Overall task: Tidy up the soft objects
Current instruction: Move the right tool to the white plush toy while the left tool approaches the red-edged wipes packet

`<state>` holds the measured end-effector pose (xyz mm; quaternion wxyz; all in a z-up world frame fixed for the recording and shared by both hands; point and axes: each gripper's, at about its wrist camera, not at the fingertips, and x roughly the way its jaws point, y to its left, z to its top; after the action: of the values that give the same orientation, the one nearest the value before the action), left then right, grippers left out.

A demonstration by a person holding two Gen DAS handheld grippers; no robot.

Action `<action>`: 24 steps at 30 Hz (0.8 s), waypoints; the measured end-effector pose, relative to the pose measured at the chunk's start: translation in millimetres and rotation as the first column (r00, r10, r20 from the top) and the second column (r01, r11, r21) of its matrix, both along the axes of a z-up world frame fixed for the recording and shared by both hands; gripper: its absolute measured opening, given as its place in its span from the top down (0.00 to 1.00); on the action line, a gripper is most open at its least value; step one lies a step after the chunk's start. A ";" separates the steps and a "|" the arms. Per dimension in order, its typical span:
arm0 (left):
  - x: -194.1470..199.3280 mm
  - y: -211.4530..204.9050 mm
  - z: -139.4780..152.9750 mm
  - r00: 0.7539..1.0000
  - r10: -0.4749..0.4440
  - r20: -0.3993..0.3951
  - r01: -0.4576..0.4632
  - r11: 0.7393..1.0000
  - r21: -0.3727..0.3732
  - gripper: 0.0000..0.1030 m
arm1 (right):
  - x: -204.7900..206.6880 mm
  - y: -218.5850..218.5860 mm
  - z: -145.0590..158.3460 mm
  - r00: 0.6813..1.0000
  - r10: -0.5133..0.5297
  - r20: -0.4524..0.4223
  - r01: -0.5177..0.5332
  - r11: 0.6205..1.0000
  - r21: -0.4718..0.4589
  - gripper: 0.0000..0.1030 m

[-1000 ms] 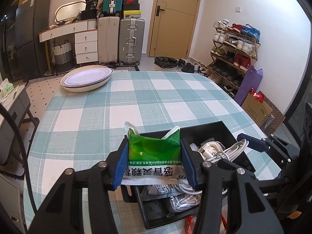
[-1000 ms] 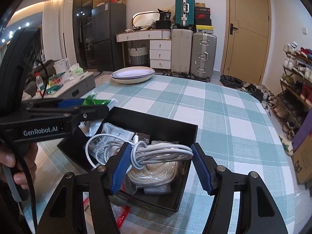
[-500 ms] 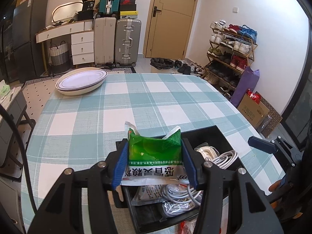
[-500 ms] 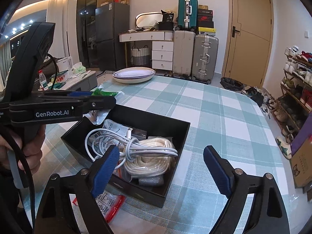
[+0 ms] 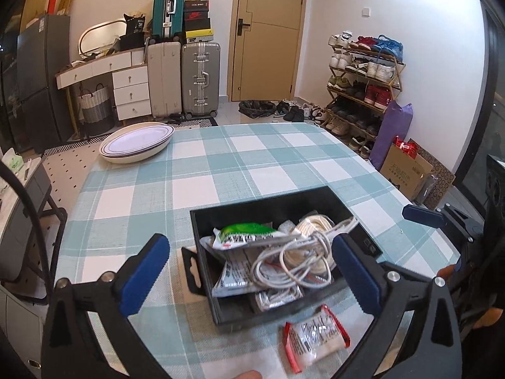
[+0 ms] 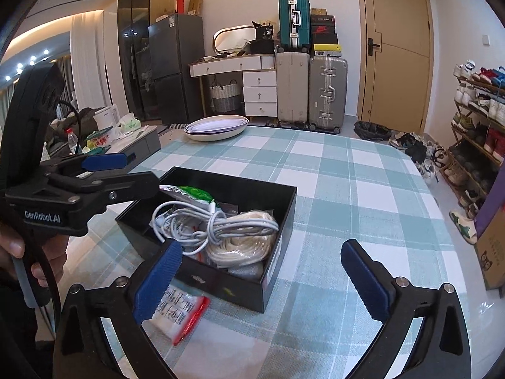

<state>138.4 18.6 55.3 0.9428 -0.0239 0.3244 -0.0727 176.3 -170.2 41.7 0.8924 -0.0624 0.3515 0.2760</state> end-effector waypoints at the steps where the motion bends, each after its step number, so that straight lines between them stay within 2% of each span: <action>1: -5.8 0.7 -0.4 1.000 0.005 0.001 -0.005 1.000 0.002 0.00 | -3.5 -2.4 0.9 1.000 0.002 -0.004 -0.002 1.000 0.007 0.01; 11: -52.0 0.9 -15.1 0.999 0.044 -0.002 -0.044 0.999 0.021 0.00 | -35.1 -12.2 -3.7 0.999 0.026 -0.044 -0.026 1.000 0.005 0.01; 24: -84.9 0.8 -18.7 0.998 0.056 0.028 -0.057 0.998 0.040 0.00 | -72.2 -20.8 -10.6 0.995 0.051 -0.082 -0.052 0.999 -0.010 0.01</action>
<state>53.5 19.4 36.6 0.9490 -0.0128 0.3124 -0.0396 104.2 -190.9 31.0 0.8694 -0.0653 0.3877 0.2992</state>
